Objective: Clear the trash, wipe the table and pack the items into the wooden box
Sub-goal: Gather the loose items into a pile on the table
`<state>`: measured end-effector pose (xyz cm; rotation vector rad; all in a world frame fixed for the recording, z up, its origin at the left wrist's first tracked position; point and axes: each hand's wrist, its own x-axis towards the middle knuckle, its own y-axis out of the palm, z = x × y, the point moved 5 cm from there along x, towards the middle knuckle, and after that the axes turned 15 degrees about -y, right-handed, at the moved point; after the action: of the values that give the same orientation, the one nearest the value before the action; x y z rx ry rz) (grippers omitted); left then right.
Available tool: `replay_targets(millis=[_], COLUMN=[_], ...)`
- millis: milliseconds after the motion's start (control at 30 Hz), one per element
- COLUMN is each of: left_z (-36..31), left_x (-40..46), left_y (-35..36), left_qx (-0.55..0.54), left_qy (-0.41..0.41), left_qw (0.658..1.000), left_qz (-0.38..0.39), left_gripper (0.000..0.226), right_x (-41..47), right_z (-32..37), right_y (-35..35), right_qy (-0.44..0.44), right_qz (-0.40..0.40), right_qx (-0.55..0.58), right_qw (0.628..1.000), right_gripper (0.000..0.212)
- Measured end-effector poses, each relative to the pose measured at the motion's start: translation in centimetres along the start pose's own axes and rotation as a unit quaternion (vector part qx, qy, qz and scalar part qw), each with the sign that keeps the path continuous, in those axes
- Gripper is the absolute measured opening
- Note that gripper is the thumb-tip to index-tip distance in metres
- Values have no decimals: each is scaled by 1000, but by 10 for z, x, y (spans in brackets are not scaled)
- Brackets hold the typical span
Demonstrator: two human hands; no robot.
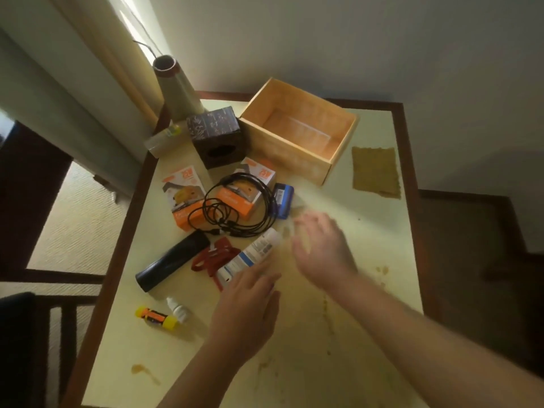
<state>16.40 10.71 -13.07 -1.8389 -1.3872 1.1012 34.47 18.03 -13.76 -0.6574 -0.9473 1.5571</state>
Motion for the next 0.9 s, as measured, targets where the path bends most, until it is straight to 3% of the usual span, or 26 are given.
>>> replay_targets(millis=[100,167,333,467,667,900], left_z=[44,78,154,179,180,185], left_x=[-27,-45,-70,-64,-37,-12], left_y=[-28,-41,-48,-42,-43,-43], left_qx=[-15,10,109,163,171,178], left_qy=[-67,-129,-245,-210,-116,-31], left_qw=[996,988,963,964,978,983], left_qz=[-62,-82,-35,25,6,-14], left_gripper=[35,46,84,91,64,48], right_x=[-52,-82,-103,-96,-92,-64], right_z=[59,82,96,99,103,87], right_y=[42,67,95,99,96,95], right_qy=[-84,-118,-78,-78,-28,-6], right_qz=[51,111,143,141,112,179], right_qx=[51,12,-27,-67,-52,-107], right_qw=[994,987,986,985,992,978], right_gripper=[63,68,63,67,52,68])
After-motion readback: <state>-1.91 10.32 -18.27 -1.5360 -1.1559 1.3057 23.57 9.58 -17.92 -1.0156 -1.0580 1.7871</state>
